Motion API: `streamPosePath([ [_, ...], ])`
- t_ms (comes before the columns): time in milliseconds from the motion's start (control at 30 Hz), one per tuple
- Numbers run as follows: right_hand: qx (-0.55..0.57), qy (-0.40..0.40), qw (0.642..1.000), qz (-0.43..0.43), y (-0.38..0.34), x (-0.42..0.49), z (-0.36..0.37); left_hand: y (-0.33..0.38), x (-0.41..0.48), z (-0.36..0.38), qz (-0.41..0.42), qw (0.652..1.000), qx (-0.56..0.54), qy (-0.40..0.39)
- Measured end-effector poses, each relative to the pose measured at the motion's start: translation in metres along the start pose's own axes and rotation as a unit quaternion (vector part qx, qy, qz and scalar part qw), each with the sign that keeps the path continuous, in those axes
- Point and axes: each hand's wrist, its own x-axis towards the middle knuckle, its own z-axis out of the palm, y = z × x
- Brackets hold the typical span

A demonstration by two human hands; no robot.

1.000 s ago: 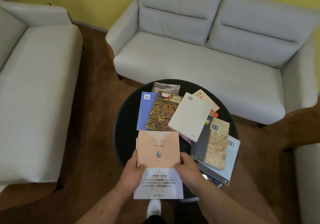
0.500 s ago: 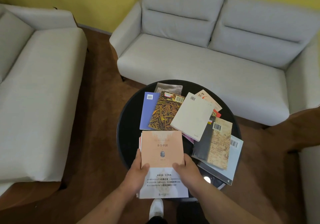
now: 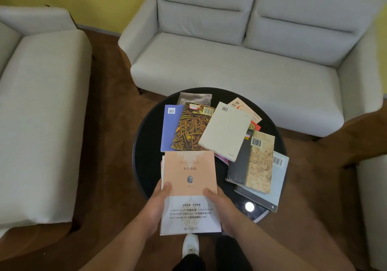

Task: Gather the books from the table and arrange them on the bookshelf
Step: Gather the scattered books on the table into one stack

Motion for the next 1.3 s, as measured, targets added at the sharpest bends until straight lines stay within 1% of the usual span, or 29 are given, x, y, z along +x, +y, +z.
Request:
streamPosePath([
  [133,-0.005,0.02,0.999,-0.027,0.014,0.002,-0.011,0.005,0.006,0.007,-0.007,0.998,0.046,-0.029],
  [233,0.002,0.063,0.996,-0.063,0.023,-0.001,-0.021,0.011,0.011,0.024,0.001,0.997,0.065,-0.04],
  [367,0.029,0.109,0.989,-0.1,0.027,-0.002,-0.028,0.008,0.02,0.036,0.019,0.996,0.084,-0.031],
  [400,0.046,0.113,0.987,-0.102,0.026,-0.002,-0.03,0.007,0.022,0.037,0.019,0.996,0.084,-0.029],
  [500,0.082,0.089,0.987,-0.105,0.02,-0.002,-0.035,0.008,0.02,0.042,0.037,0.994,0.102,-0.026],
  [567,0.04,0.1,0.988,-0.109,0.011,-0.005,-0.036,0.01,0.021,0.043,0.048,0.99,0.134,-0.014],
  [700,-0.051,0.156,0.98,-0.111,-0.008,-0.017,-0.03,0.018,0.011,0.04,0.057,0.982,0.178,-0.012],
  [733,-0.07,0.174,0.976,-0.114,-0.012,-0.021,-0.028,0.022,0.003,0.041,0.067,0.977,0.203,-0.004],
  [767,-0.091,0.192,0.97,-0.121,-0.016,-0.026,-0.027,0.024,-0.002,0.04,0.08,0.964,0.253,0.034],
  [800,-0.113,0.205,0.963,-0.131,-0.021,-0.032,-0.026,0.026,-0.008,0.04,0.104,0.94,0.312,0.095],
  [833,-0.132,0.211,0.958,-0.144,-0.025,-0.039,-0.027,0.03,-0.018,0.041,0.145,0.912,0.356,0.147],
  [867,-0.138,0.211,0.955,-0.153,-0.029,-0.047,-0.026,0.035,-0.029,0.045,0.192,0.895,0.371,0.155],
  [900,-0.125,0.194,0.959,-0.164,-0.032,-0.056,-0.025,0.04,-0.039,0.05,0.215,0.904,0.348,0.121],
  [933,-0.094,0.167,0.967,-0.167,-0.035,-0.063,-0.021,0.048,-0.05,0.058,0.203,0.932,0.295,0.052],
  [967,-0.061,0.13,0.974,-0.172,-0.037,-0.069,-0.017,0.055,-0.06,0.067,0.171,0.957,0.231,-0.027],
  [1000,-0.035,0.09,0.979,-0.179,-0.037,-0.075,-0.013,0.059,-0.065,0.072,0.143,0.969,0.181,-0.087],
  [1033,-0.034,0.046,0.98,-0.189,-0.035,-0.079,-0.011,0.064,-0.067,0.073,0.132,0.972,0.149,-0.126],
  [1100,-0.096,-0.008,0.977,-0.189,-0.034,-0.091,-0.001,0.072,-0.068,0.071,0.133,0.972,0.111,-0.158],
  [1167,-0.148,-0.043,0.969,-0.193,-0.035,-0.095,0.007,0.077,-0.063,0.062,0.101,0.975,0.068,-0.185],
  [1200,-0.161,-0.034,0.966,-0.2,-0.036,-0.093,0.008,0.077,-0.059,0.057,0.082,0.977,0.056,-0.19],
  [1233,-0.174,-0.009,0.962,-0.209,-0.034,-0.088,0.006,0.075,-0.056,0.053,0.072,0.979,0.065,-0.18],
  [1300,-0.158,0.1,0.958,-0.218,-0.03,-0.07,-0.001,0.07,-0.047,0.049,0.066,0.986,0.1,-0.12],
])
